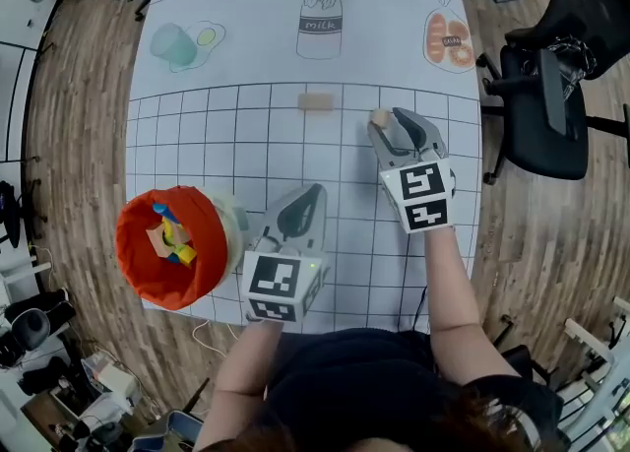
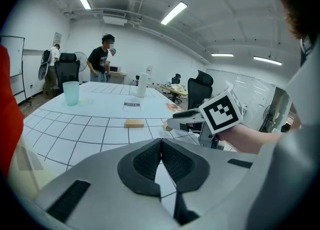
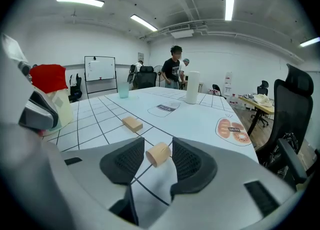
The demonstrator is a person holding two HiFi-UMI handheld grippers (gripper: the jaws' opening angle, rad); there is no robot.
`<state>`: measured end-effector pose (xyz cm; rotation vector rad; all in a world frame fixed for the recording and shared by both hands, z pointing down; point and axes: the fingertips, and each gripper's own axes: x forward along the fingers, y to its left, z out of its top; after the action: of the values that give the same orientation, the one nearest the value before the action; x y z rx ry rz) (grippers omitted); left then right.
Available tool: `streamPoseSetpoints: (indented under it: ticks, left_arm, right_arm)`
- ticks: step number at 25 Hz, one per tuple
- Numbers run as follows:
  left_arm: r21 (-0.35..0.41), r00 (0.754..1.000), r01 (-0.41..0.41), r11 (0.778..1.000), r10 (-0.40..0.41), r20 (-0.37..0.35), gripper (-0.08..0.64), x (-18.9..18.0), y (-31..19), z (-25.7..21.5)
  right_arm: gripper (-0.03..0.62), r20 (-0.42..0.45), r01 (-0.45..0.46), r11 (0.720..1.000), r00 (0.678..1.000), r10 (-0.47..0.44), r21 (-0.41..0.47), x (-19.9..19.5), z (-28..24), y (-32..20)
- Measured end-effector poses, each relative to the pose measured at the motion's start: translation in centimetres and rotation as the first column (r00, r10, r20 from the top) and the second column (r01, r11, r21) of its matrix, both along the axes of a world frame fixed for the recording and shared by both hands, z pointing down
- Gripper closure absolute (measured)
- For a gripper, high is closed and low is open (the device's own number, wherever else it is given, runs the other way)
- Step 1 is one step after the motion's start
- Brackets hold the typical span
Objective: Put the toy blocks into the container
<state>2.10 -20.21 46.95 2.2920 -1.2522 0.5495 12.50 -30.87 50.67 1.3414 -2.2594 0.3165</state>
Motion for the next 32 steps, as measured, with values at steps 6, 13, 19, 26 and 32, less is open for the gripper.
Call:
streamPoseSetpoints:
  ticks: [6, 13, 19, 26, 32]
  left_arm:
    - [-0.024, 0.999, -0.034, 0.999, 0.034, 0.002, 0.534, 0.3, -0.2, 1.2]
    - [-0.037, 0.999, -0.044, 0.998, 0.044, 0.001, 0.534, 0.0, -0.4, 1.7]
    - [-0.02, 0.999, -0.046, 0.999, 0.046, -0.006, 0.534, -0.7, 0.2, 1.2]
    - [0.002, 0.998, -0.055, 0.998, 0.055, -0.017, 0.534, -0.9, 1.7, -0.3]
    - [0.019, 0.997, -0.03, 0.999, 0.031, -0.072, 0.534, -2.0, 4.0, -3.6]
  right_arm:
    - [0.397, -0.002, 0.004, 0.999, 1.0, -0.004, -0.053, -0.2, 1.4, -0.4]
    - [0.382, -0.024, 0.004, 0.996, 1.0, -0.006, -0.09, -0.7, 2.7, -0.8]
    - [0.396, -0.032, 0.009, 0.995, 0.999, -0.013, -0.1, -0.9, 2.9, -0.6]
    - [0.397, -0.042, 0.011, 0.998, 0.999, -0.013, -0.054, -1.1, 0.0, 0.2]
    - [0.396, -0.019, 0.084, 0.996, 0.996, -0.084, 0.019, -3.3, -5.5, 2.7]
